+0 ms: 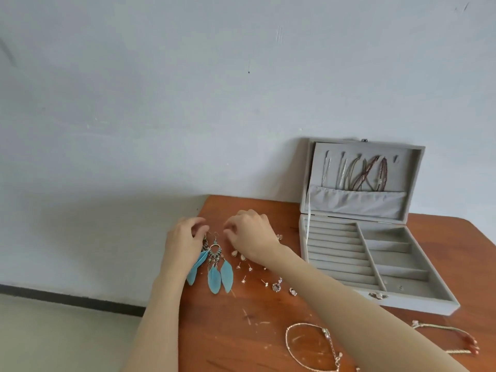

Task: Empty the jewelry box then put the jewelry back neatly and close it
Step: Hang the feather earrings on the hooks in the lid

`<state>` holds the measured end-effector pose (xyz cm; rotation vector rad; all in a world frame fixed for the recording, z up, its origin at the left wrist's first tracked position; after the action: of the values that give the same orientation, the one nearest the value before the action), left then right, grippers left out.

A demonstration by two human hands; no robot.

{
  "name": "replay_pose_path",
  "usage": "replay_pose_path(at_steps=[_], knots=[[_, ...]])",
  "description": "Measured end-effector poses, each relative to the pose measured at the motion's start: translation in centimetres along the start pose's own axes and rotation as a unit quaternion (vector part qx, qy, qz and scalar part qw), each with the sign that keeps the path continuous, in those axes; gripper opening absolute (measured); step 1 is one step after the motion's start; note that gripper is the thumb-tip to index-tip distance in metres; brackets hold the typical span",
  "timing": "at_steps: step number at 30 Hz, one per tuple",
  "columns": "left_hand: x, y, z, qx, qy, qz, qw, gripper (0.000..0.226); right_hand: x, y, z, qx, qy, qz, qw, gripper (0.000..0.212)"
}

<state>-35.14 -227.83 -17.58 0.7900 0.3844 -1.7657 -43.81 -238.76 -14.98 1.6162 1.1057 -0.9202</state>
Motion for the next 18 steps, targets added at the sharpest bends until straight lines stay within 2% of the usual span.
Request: replay_pose_path(at_steps=[5,13,15,18], knots=[[-0.1,0.2,-0.2,-0.018,-0.021,0.01,1.0,0.009,1.5,1.6,-0.2,0.013,0.001,-0.037,0.999,0.022],[0.1,0.2,-0.1,-0.036,-0.015,-0.028,0.999,0.011,1.1,1.3,-0.8,-0.019,0.037,0.003,0.999,0.019],[-0.2,-0.1,0.2,-0.04,-0.034,-0.018,0.998,0.01,0.4,0.8,-0.8,-0.028,0.076,0.025,0.996,0.017],[-0.8,-0.6,1.0,-0.039,-0.108,-0.024,0.993,0.006,-1.6,-0.8,-1.0,-0.004,0.194,0.081,0.978,0.014]])
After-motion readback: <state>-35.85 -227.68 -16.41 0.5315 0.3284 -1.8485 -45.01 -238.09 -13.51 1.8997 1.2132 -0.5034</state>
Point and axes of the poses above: each hand's wrist, its own y-axis towards the middle knuckle, its own x-axis out of the palm, z = x × y, the point moved 4 cm from there along y, towards the middle knuckle, and after that the axes turned 12 degrees about -x, right-handed, at the moved point
